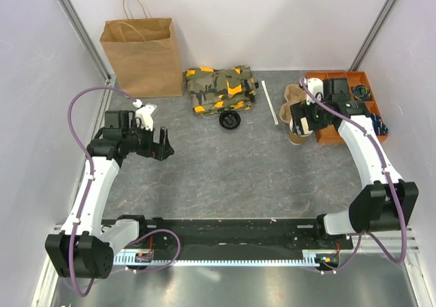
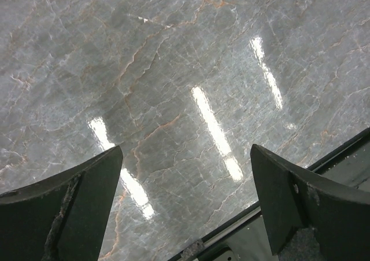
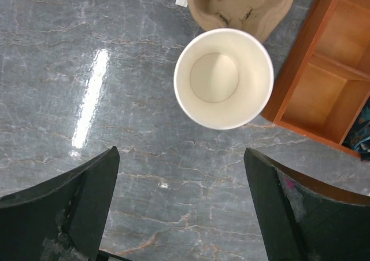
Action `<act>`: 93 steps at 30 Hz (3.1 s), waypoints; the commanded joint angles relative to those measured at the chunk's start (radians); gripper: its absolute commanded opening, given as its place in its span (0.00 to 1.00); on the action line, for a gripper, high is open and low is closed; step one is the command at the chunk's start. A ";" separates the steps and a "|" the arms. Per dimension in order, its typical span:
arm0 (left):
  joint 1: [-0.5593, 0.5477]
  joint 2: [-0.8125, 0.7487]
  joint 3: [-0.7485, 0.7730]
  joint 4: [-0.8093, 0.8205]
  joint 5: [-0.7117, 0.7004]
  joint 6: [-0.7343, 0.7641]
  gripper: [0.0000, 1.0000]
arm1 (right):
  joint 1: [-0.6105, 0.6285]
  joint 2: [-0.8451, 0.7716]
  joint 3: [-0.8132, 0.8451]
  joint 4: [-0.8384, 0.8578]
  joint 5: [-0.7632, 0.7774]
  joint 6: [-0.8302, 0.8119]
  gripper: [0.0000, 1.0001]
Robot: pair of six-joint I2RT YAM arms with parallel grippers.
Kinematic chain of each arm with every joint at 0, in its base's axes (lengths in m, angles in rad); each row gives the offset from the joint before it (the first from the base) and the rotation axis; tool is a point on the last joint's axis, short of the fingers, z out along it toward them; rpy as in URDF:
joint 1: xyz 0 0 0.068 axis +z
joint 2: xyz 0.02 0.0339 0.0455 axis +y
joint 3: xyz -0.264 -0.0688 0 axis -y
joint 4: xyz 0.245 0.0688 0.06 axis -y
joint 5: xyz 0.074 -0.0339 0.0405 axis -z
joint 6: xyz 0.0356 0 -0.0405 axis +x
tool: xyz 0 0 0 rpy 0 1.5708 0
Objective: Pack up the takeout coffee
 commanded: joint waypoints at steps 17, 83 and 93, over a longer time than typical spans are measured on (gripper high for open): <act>-0.299 0.140 0.205 0.107 -0.074 0.035 1.00 | -0.125 0.250 0.252 -0.122 -0.001 -0.076 0.94; -0.391 0.420 0.351 0.463 0.125 -0.387 1.00 | -0.329 0.406 0.494 -0.243 -0.331 0.036 0.00; -0.391 0.322 0.314 0.467 0.069 -0.328 1.00 | -0.336 0.334 0.623 -0.274 -0.500 0.057 0.00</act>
